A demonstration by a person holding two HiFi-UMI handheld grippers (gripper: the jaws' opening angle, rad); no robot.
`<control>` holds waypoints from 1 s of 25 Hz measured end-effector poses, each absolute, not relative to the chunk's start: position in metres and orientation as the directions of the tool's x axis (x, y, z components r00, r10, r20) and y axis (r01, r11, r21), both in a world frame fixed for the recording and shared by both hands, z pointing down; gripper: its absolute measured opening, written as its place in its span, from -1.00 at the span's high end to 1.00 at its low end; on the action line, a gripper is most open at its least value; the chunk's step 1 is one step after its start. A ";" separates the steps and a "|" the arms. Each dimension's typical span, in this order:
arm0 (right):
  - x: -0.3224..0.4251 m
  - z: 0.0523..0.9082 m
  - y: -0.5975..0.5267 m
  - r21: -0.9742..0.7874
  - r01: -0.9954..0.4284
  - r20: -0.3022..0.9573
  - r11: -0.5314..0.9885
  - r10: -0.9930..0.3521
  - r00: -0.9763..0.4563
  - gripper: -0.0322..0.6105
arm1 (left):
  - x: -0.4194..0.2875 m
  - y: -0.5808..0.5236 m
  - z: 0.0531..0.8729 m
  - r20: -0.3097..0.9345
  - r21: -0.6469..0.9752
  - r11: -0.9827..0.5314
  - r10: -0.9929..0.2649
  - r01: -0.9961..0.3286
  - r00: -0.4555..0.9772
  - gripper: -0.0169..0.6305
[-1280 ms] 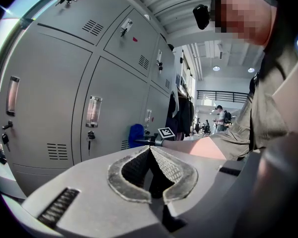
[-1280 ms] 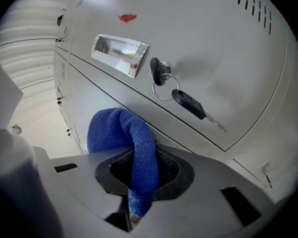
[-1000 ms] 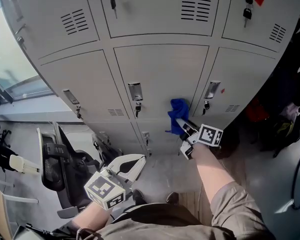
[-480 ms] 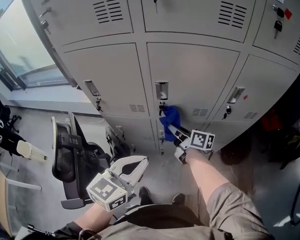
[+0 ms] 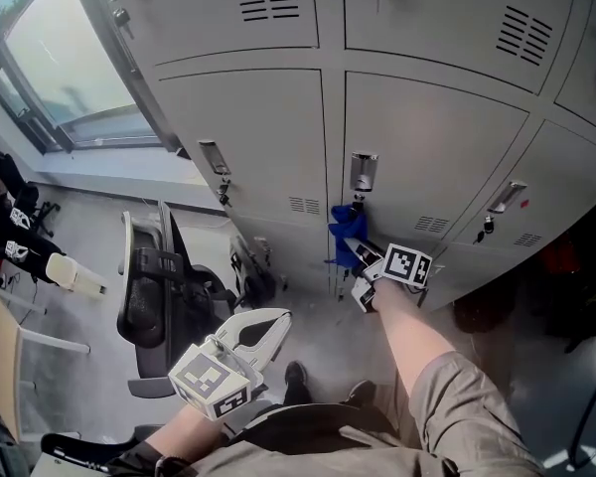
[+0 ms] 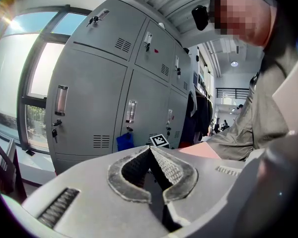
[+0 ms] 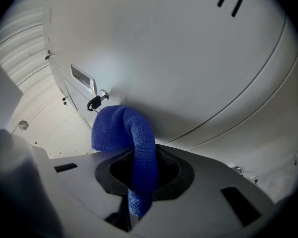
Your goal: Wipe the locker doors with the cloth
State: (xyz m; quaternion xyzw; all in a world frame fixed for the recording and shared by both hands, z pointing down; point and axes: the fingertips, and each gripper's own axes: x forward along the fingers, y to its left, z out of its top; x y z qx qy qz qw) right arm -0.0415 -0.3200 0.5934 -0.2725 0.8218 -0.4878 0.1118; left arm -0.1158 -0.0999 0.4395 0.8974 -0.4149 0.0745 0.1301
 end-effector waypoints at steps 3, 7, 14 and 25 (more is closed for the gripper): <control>-0.027 0.598 -0.328 -0.871 -0.345 0.084 0.350 -0.585 -0.807 0.73 | -0.116 -0.101 0.442 0.247 0.175 -0.618 -0.726 -0.766 0.642 0.95; 0.007 0.602 -0.333 -0.875 -0.359 0.088 0.324 -0.624 -0.776 0.73 | -0.102 -0.106 0.440 0.245 0.172 -0.637 -0.711 -0.751 0.659 0.95; 0.081 0.602 -0.336 -0.873 -0.392 0.097 0.289 -0.686 -0.721 0.73 | -0.050 -0.119 0.429 0.219 0.167 -0.700 -0.660 -0.694 0.719 0.95; 0.160 0.598 -0.329 -0.878 -0.406 0.091 0.254 -0.745 -0.661 0.72 | 0.008 -0.115 0.424 0.225 0.156 -0.749 -0.608 -0.644 0.761 0.95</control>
